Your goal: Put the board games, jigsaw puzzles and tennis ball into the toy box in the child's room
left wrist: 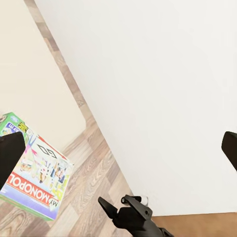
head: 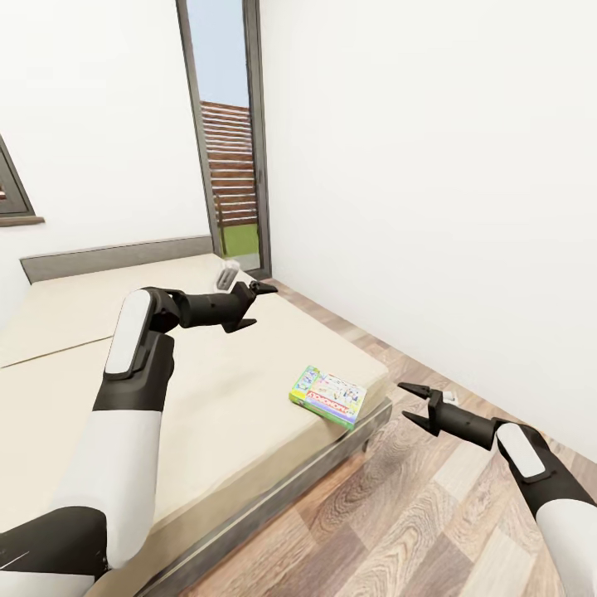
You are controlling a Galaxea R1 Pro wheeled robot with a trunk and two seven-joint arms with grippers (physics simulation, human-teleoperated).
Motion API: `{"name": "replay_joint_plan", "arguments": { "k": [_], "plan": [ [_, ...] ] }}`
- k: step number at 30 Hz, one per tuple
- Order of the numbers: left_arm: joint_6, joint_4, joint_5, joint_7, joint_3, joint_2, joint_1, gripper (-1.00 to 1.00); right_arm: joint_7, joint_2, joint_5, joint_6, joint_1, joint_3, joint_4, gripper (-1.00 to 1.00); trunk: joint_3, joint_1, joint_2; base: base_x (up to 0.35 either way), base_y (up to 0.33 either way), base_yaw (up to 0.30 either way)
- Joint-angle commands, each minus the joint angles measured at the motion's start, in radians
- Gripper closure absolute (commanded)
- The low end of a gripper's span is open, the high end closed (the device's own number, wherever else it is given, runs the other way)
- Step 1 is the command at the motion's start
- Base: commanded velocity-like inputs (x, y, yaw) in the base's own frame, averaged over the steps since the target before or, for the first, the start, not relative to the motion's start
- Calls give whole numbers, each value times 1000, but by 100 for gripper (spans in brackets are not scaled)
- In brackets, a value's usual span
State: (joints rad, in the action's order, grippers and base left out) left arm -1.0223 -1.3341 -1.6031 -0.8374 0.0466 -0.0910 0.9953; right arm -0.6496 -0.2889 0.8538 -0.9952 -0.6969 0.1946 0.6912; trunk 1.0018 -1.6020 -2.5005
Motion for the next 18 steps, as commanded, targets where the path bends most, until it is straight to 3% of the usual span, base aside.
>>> {"name": "replay_joint_plan", "arguments": {
  "k": [1,8,18],
  "plan": [
    [-4,0,-9,-11,3,-1,0,-100,-5,0,-6,-4,-1,3,0,-100,1,0,0,0,0,0],
    [-4,-1,-9,-11,3,-1,-1,-100,-5,-1,-6,-2,-2,3,-1,-100,1,0,0,0,0,0],
    [-4,0,-8,-11,4,-1,-4,-100,-5,-2,-5,-1,-2,5,-1,-100,40,-4,-3,0,0,0]
  ]
}}
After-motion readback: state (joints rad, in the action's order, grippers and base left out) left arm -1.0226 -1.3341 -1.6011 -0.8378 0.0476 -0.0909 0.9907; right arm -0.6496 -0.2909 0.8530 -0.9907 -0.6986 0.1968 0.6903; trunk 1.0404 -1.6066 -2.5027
